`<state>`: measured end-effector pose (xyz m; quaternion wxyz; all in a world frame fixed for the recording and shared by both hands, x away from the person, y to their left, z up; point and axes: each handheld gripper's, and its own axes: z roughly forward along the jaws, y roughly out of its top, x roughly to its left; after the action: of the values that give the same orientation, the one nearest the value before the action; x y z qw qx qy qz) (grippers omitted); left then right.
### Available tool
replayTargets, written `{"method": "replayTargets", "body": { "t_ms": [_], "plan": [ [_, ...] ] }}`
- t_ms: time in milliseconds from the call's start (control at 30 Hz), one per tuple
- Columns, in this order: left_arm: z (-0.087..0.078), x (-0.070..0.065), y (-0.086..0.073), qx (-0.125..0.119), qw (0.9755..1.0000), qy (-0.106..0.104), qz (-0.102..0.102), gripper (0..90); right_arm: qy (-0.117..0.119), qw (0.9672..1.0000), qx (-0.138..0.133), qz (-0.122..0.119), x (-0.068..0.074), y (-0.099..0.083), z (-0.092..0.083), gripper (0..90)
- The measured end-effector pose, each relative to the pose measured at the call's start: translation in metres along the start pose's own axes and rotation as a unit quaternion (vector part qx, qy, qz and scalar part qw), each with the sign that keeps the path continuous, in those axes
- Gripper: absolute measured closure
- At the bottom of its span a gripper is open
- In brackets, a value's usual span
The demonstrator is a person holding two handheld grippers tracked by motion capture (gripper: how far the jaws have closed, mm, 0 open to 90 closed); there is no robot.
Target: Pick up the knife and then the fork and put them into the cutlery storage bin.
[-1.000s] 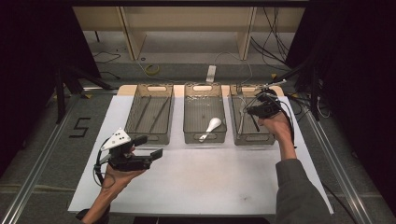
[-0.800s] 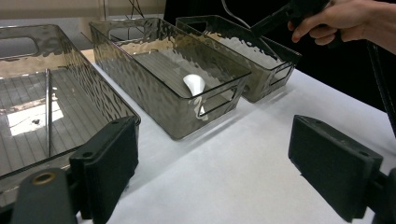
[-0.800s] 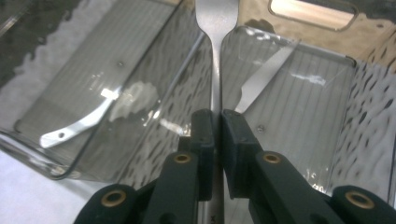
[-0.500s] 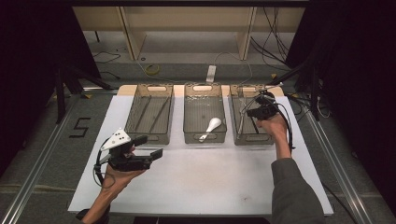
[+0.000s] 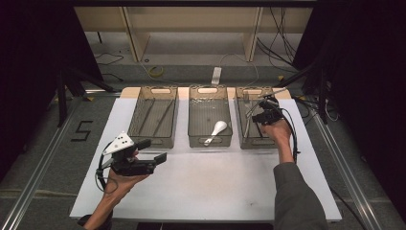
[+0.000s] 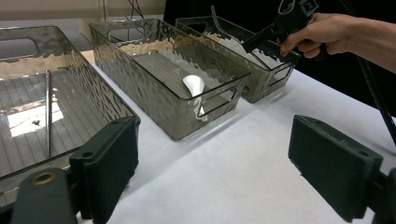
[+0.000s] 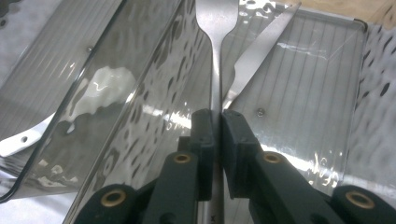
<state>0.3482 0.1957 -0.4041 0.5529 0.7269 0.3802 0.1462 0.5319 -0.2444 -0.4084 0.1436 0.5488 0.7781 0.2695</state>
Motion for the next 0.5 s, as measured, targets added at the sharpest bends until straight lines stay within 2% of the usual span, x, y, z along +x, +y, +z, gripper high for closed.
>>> {"method": "replayTargets", "body": {
  "t_ms": [200,233,300,500],
  "plan": [
    [0.0005,-0.0005,0.0000,0.000,1.0000,0.000,0.000,15.1,-0.007,0.9998,0.014,0.012,0.0009,-0.0012,0.0061,82.9],
    [0.0004,-0.0005,0.0001,-0.001,1.0000,0.000,0.000,15.1,-0.007,0.9997,0.019,0.015,0.0012,-0.0013,0.0079,80.8],
    [0.0002,-0.0001,0.0000,0.000,1.0000,0.001,-0.001,15.1,-0.009,0.9994,0.023,0.026,0.0007,-0.0006,0.0104,67.2],
    [0.0001,0.0001,-0.0001,0.000,1.0000,0.001,-0.001,15.1,-0.007,0.9994,0.011,0.034,-0.0003,0.0016,0.0011,56.1]
  ]
}}
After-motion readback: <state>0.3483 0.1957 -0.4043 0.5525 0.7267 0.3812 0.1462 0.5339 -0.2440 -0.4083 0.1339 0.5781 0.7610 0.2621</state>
